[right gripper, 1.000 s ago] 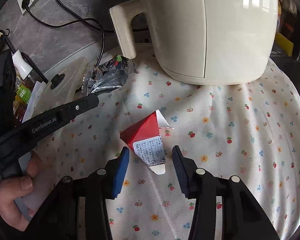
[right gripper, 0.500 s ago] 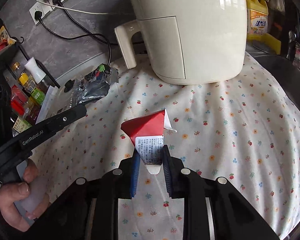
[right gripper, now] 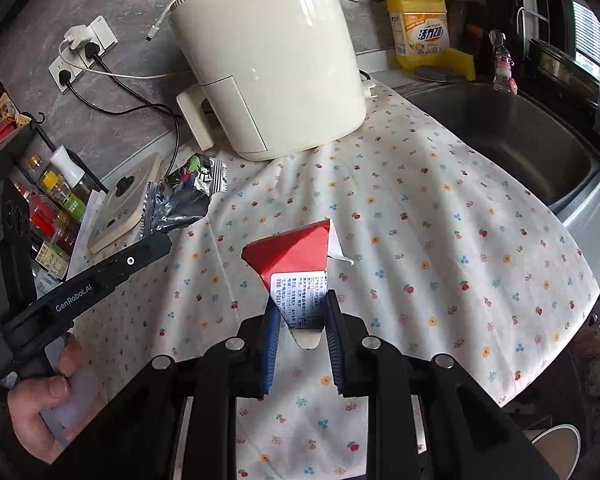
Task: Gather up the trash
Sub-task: 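Carry the foil packet and red-white carton over the white bin with both tools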
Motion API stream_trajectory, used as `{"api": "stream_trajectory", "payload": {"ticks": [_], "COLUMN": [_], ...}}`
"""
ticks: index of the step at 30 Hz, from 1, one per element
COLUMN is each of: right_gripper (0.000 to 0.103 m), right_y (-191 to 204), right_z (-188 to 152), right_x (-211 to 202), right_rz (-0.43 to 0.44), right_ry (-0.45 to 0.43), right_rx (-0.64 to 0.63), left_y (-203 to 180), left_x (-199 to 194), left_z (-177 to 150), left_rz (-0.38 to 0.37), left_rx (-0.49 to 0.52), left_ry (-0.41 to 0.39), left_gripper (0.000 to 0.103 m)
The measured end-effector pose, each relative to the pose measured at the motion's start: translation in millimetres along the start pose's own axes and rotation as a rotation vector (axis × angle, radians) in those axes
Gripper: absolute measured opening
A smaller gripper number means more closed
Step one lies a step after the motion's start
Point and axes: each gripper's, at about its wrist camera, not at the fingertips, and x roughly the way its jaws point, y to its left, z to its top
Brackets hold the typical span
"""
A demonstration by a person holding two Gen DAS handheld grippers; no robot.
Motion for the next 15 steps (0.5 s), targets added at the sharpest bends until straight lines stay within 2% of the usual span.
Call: {"api": "stream_trajectory", "payload": {"ticks": [8,15], "right_gripper": [0.022,0.022], "right_y": [-84.3,-163.1], "right_z": [-36.8,-84.1], "right_x": [-58.2,-109.3], "right_rz": [-0.099,-0.194], "right_ry": [-0.027,-0.054], "right_rx": [0.109,0.24], "left_y": [-80.1,-157.6], "left_x": [18.2,35.7], "left_z": [-32.1,-68.4], "left_rz": [-0.093,-0.167], "left_rx": [0.076,0.182], "left_ry": [0.066,0.145], "left_gripper": [0.014,0.014]}}
